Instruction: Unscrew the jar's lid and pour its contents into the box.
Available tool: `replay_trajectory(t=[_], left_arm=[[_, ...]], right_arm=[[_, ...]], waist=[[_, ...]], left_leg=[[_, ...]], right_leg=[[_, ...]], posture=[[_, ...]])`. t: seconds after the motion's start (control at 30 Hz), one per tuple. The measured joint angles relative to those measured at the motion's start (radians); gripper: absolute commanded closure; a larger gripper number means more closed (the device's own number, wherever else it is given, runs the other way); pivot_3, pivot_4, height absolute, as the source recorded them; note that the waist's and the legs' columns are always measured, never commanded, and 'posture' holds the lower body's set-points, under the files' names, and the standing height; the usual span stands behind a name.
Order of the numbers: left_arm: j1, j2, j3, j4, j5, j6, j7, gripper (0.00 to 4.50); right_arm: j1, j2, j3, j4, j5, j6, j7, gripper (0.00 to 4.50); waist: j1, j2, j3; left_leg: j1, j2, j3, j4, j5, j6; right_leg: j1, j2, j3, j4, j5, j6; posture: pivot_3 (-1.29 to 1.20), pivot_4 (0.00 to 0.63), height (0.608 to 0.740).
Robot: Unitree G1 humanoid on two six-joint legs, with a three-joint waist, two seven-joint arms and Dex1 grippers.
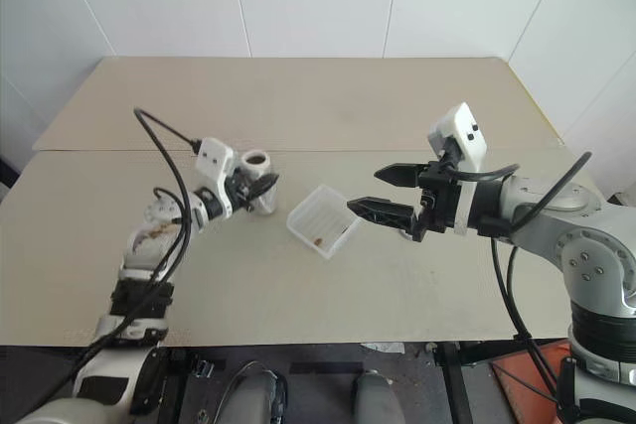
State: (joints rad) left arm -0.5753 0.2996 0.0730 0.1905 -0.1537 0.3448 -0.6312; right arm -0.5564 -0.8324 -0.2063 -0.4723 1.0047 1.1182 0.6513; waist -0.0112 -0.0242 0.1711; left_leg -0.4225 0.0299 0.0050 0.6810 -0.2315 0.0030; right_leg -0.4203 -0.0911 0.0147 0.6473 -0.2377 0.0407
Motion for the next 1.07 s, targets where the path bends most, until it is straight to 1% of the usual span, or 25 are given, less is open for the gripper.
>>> replay_trajectory(t=[0.07,0.1,0.13,0.27,0.4,0.43,0.5,0.57,0.67,0.73,0.9,0.97,1.07], left_arm=[[0.018,-0.003,0.002,0.000,-0.008,-0.064,-0.004,1.76],[0.030,-0.005,0.002,0.000,-0.008,-0.089,-0.005,1.54],[0.044,-0.007,0.001,0.002,-0.007,-0.108,-0.004,1.23],[0.076,-0.004,-0.002,0.000,-0.009,-0.123,-0.005,0.02],[0.125,0.051,0.011,-0.081,-0.040,-0.077,-0.010,0.02],[0.155,0.083,0.015,-0.132,-0.047,-0.060,-0.018,0.02],[0.234,0.161,0.030,-0.231,-0.079,-0.024,-0.062,0.02],[0.336,0.260,0.062,-0.338,-0.136,0.027,-0.137,0.02],[0.443,0.383,0.134,-0.428,-0.222,0.063,-0.248,0.02],[0.474,0.441,0.185,-0.443,-0.278,0.080,-0.308,0.02],[0.485,0.576,0.333,-0.425,-0.393,0.091,-0.455,0.02],[0.507,0.631,0.407,-0.401,-0.407,0.064,-0.523,0.02],[0.537,0.660,0.470,-0.392,-0.407,0.026,-0.571,0.02]], right_arm=[[0.001,0.001,0.000,-0.002,0.000,-0.003,0.003,0.00],[0.004,0.001,0.000,-0.005,0.001,-0.006,0.004,0.00],[0.009,0.001,0.000,-0.009,0.001,-0.006,0.004,0.00],[0.014,0.010,0.000,-0.015,0.001,-0.006,-0.001,0.00],[0.014,0.023,0.001,-0.028,0.001,-0.006,-0.011,0.00],[0.014,0.025,0.002,-0.029,0.002,-0.006,-0.011,0.00],[0.019,0.022,0.001,-0.028,0.000,-0.007,-0.007,0.00],[0.033,0.012,0.000,-0.028,-0.001,-0.008,0.005,0.00],[0.072,-0.014,-0.008,-0.028,0.000,-0.014,0.029,0.00],[0.090,-0.024,-0.016,-0.029,0.000,-0.021,0.041,0.00],[0.157,-0.070,-0.036,-0.038,-0.038,-0.095,0.103,0.00],[0.183,-0.074,-0.039,-0.036,-0.063,-0.131,0.124,0.00],[0.190,-0.084,-0.040,-0.028,-0.088,-0.162,0.147,0.00]], waist=[[0.004,0.000,0.000],[0.004,0.000,0.000],[0.005,0.000,0.000],[0.006,0.000,0.000],[-0.002,0.000,0.000],[-0.004,0.000,0.000],[-0.010,0.000,-0.001],[-0.010,0.000,-0.001],[0.000,0.000,-0.001],[0.009,0.000,-0.001],[0.011,0.000,-0.001],[0.006,0.000,-0.001],[-0.002,0.000,-0.001]], left_leg=[[0.001,0.000,0.000,0.000,0.000,0.000],[0.001,0.000,0.000,0.000,0.000,0.000],[0.000,0.000,0.000,0.000,0.000,0.000],[0.001,0.000,0.000,0.000,0.000,0.000],[0.001,0.000,0.000,0.000,0.000,0.000],[0.001,0.001,0.000,-0.001,0.000,0.000],[0.001,0.002,0.001,-0.002,0.000,0.000],[0.001,0.002,0.001,-0.002,0.000,0.000],[0.003,0.002,0.001,-0.002,0.000,0.000],[0.005,0.002,0.001,-0.002,0.000,0.000],[0.006,0.002,0.002,-0.003,0.000,0.000],[0.006,0.002,0.003,-0.003,0.000,0.000],[0.007,0.003,0.004,-0.003,0.000,0.000]], right_leg=[[0.001,0.000,0.000,-0.001,0.000,0.000],[0.001,0.000,0.000,-0.001,0.000,0.000],[0.001,0.000,0.000,0.000,0.000,0.000],[0.001,0.000,0.000,-0.001,0.000,0.000],[0.000,0.000,0.001,0.000,0.000,0.000],[0.000,0.001,0.001,0.000,0.000,0.000],[0.000,0.001,0.002,0.000,0.000,0.000],[-0.001,0.002,0.002,0.000,0.000,0.000],[0.001,0.001,0.001,-0.003,-0.001,-0.001],[0.003,0.001,0.001,-0.004,-0.001,-0.001],[0.003,0.001,0.001,-0.005,-0.001,-0.001],[0.002,0.001,0.002,-0.005,-0.001,-0.001],[0.003,0.001,0.002,-0.004,-0.001,-0.002]], posture=[[0.00,0.150,0.740],[0.00,0.150,0.740],[0.00,0.150,0.740],[0.00,0.150,0.740],[0.00,0.150,0.740],[0.00,0.150,0.740],[0.00,0.150,0.740],[0.00,0.150,0.740],[0.00,0.150,0.740],[0.00,0.150,0.740],[0.00,0.150,0.740],[0.00,0.150,0.740],[0.00,0.150,0.740]])
